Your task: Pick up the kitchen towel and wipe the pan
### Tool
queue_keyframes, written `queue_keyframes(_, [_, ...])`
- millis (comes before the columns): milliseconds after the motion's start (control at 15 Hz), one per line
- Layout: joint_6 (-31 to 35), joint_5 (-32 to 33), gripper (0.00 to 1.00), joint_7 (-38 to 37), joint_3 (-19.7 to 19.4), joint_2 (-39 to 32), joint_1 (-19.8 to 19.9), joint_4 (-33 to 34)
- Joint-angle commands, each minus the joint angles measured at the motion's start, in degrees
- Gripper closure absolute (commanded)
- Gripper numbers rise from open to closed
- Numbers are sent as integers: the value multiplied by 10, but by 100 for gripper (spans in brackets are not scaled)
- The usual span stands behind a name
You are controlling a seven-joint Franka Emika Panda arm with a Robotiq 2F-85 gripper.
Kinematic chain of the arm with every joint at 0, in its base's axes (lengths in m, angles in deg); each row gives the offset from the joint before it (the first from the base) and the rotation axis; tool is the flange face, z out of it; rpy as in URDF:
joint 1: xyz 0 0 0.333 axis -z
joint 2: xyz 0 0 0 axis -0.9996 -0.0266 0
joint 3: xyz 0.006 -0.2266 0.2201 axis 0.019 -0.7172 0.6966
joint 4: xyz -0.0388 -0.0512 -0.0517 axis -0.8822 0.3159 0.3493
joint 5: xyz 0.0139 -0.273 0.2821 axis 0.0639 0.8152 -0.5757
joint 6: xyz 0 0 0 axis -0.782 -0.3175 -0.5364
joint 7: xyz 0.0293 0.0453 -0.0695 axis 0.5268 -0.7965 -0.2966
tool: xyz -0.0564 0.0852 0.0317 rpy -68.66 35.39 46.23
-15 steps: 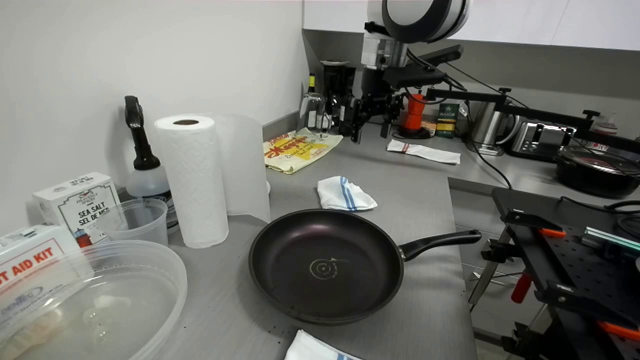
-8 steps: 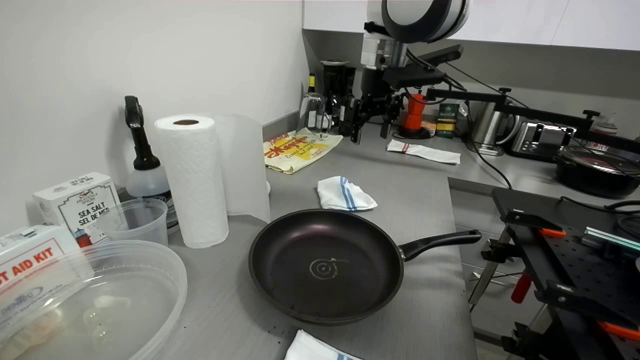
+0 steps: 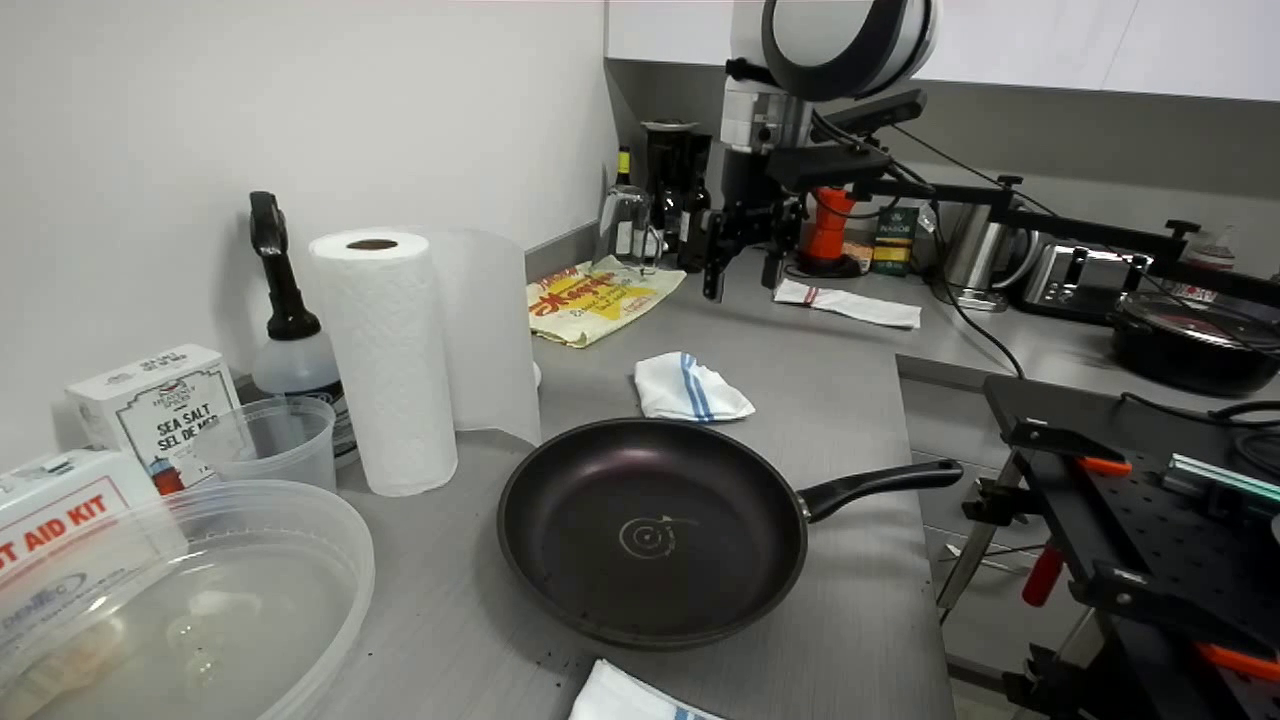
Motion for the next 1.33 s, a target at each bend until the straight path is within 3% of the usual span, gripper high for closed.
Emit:
queue_keyframes(0, [18,-26,0,11,2,-44,4,34])
queue_keyframes(1267, [139,-129,0,73,52,-258,103,192])
